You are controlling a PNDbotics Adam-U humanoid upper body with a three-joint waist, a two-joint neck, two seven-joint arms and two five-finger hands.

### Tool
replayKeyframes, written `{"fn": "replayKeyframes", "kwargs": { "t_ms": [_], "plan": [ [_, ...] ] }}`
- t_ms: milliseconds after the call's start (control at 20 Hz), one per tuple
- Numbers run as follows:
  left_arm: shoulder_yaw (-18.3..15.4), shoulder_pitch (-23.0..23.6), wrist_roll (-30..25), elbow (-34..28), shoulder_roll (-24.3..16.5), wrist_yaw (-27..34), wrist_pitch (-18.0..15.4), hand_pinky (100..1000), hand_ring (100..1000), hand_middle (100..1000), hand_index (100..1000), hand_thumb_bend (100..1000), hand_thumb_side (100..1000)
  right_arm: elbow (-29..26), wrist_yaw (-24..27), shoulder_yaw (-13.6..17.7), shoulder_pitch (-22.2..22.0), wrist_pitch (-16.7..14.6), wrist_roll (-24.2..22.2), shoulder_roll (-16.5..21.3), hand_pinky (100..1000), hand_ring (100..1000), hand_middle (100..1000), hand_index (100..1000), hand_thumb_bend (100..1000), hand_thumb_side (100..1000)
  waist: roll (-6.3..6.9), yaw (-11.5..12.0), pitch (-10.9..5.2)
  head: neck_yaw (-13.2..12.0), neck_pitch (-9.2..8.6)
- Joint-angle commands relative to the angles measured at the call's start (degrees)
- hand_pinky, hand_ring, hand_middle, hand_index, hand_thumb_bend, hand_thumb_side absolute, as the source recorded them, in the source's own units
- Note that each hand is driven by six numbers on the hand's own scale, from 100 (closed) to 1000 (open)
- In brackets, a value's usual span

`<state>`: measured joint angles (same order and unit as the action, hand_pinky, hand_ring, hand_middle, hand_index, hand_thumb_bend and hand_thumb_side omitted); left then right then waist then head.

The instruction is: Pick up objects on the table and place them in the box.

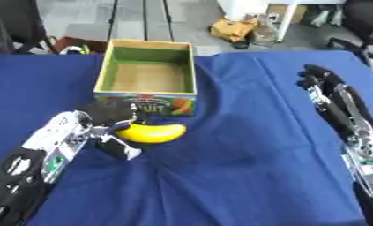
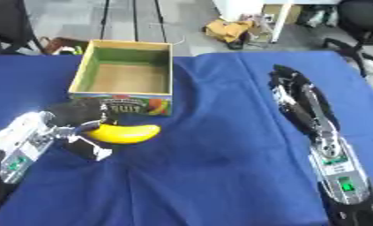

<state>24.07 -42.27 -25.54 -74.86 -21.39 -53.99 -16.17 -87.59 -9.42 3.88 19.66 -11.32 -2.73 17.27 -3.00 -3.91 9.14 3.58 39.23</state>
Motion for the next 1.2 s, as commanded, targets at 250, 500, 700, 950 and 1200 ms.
{"fn": "replayKeyframes", "kwargs": {
  "t_ms": [250, 500, 700, 950, 1200],
  "plan": [
    [-4.0, -1.5, 2.2, -2.7, -1.3, 0.5, 2.6, 559, 503, 497, 660, 300, 450, -0.5, 0.0, 0.4, 0.5, -0.3, -0.1, 1.2, 843, 766, 775, 889, 100, 729, -0.22, -0.4, -0.9, 0.0, -0.07],
    [-6.2, -2.9, 3.4, -3.1, -1.5, 0.9, 4.3, 562, 501, 498, 660, 300, 455, -0.4, 0.0, 0.1, 0.5, -0.4, -0.4, 1.0, 844, 766, 775, 889, 100, 729, -0.43, -1.0, -0.88, -0.2, -0.23],
    [-7.9, -4.7, 4.1, -1.5, -1.7, 0.4, 5.5, 573, 506, 501, 662, 311, 455, -0.2, 0.0, -0.3, 0.5, -0.6, -0.9, 0.8, 844, 766, 775, 890, 100, 729, -0.55, -2.0, -0.79, -0.7, -0.31],
    [-10.3, -7.9, 5.4, 5.5, -1.3, -2.9, 6.6, 576, 508, 502, 663, 328, 460, -0.1, 0.1, -1.0, 0.7, -1.0, -1.7, 0.4, 843, 766, 775, 890, 100, 728, -0.88, -3.9, -0.56, -1.2, -0.6],
    [-13.3, -11.4, 8.3, 14.1, -0.4, -8.3, 7.0, 579, 511, 503, 664, 348, 463, 0.1, 0.1, -1.8, 0.9, -1.4, -2.4, -0.3, 843, 766, 775, 890, 100, 731, -1.41, -6.7, 0.09, -2.5, -0.73]
  ]
}}
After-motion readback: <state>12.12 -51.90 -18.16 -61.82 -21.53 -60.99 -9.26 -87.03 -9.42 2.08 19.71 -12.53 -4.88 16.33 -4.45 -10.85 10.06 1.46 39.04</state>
